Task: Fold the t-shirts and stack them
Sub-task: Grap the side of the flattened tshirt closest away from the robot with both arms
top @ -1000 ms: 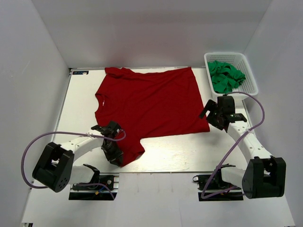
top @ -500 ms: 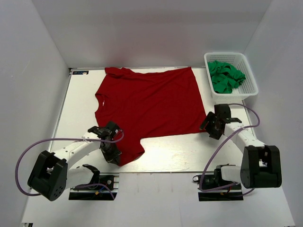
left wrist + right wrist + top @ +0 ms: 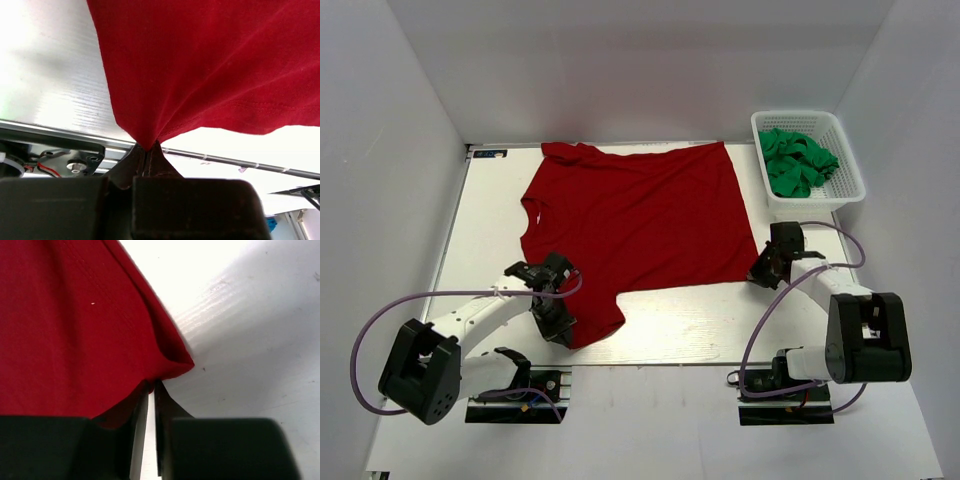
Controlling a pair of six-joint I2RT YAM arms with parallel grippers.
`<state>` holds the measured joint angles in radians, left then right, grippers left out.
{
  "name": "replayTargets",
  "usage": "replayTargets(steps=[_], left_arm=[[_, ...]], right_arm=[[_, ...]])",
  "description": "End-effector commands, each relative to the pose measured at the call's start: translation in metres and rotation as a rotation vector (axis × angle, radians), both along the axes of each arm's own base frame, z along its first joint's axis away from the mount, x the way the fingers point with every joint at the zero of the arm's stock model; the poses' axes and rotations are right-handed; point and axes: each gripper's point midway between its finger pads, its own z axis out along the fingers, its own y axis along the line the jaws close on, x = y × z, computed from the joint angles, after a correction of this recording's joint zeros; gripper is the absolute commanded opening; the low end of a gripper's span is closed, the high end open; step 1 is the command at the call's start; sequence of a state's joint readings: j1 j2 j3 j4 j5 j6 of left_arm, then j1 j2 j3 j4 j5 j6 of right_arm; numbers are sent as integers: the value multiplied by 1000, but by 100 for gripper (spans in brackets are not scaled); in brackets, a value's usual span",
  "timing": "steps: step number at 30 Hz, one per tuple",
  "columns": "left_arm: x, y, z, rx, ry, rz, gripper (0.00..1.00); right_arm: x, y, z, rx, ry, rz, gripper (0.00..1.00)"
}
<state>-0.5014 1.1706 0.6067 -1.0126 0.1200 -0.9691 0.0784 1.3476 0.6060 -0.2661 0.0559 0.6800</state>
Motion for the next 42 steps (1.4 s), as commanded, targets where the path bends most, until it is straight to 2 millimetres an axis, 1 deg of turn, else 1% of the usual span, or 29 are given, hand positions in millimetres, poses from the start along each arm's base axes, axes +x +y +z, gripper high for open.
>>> replayTargets(steps=[1, 2, 3, 6, 9, 10, 12, 13, 14, 16, 18, 20, 21, 22, 23, 24, 26, 27, 28, 29, 30, 32, 33, 34, 36, 37, 40, 41, 42], left_arm=[[-1, -3, 12, -18, 4, -25, 0], [0, -4, 16, -23, -7, -34, 0], [0, -5, 16, -31, -3, -35, 0], [-3, -8, 22, -53, 1, -36, 0], [-19, -8, 27, -78, 56, -36, 0], [-32, -7, 26, -93, 99, -47, 0], [-50, -3, 31, -105, 152, -53, 0], [-60, -10, 37, -159, 179, -64, 0], [-65, -10, 41, -174, 194, -64, 0], [-66, -12, 50, -199, 178, -67, 0], [-66, -12, 53, -205, 167, -81, 0], [-57, -9, 50, -164, 163, -109, 0], [-45, -11, 47, -152, 124, -129, 0], [-31, -16, 54, -159, 82, -155, 0], [-21, -18, 52, -144, 82, -184, 0], [3, -31, 62, -183, -6, -215, 0], [29, -40, 65, -171, -54, -255, 0], [49, -50, 78, -195, -118, -274, 0], [62, -55, 83, -198, -156, -287, 0], [72, -52, 87, -174, -172, -268, 0], [91, -48, 99, -120, -233, -259, 0], [107, -40, 106, -56, -271, -240, 0], [115, -44, 116, -65, -301, -249, 0], [126, -47, 122, -68, -351, -245, 0], [146, -44, 129, -40, -390, -218, 0], [151, -44, 129, -26, -394, -215, 0], [176, -30, 128, 47, -411, -131, 0], [184, -20, 128, 97, -429, -100, 0], [191, -11, 132, 113, -455, -59, 0]], right_arm=[[-10, -6, -3, -18, 0, -18, 14], [-11, -7, -4, -29, 0, -17, 11], [-16, -9, -9, -36, 7, -20, 0], [-25, -9, -12, -38, 40, -13, 0], [-34, -11, -9, -51, 46, 6, 0], [-46, -12, -11, -58, 89, 15, 0], [-54, -13, -6, -58, 94, 22, 0], [-73, -10, -9, -47, 163, 37, 0], [-79, -9, -6, -40, 163, 42, 0], [-102, -4, -7, -10, 238, 68, 0], [-108, -2, -3, 0, 240, 76, 0], [-99, 5, 3, 33, 204, 92, 0], [-94, 9, 8, 53, 186, 114, 0], [-88, 11, 12, 55, 175, 124, 0], [-84, 12, 14, 57, 167, 142, 0], [-71, 14, 22, 59, 154, 155, 0], [-65, 13, 27, 41, 149, 183, 0], [-57, 13, 34, 39, 128, 190, 0], [-48, 12, 40, 24, 113, 210, 0], [-46, 12, 42, 19, 115, 212, 0], [-40, 10, 49, 5, 113, 213, 0], [-23, 8, 65, -18, 79, 221, 0], [-19, 8, 68, -21, 70, 233, 0], [-8, 9, 77, -24, 44, 245, 0], [-1, 10, 77, -22, 52, 260, 0], [12, 12, 83, -23, 39, 267, 0], [28, 14, 91, -18, 24, 273, 0], [40, 13, 96, -24, 0, 274, 0], [43, 14, 103, -27, -3, 281, 0]])
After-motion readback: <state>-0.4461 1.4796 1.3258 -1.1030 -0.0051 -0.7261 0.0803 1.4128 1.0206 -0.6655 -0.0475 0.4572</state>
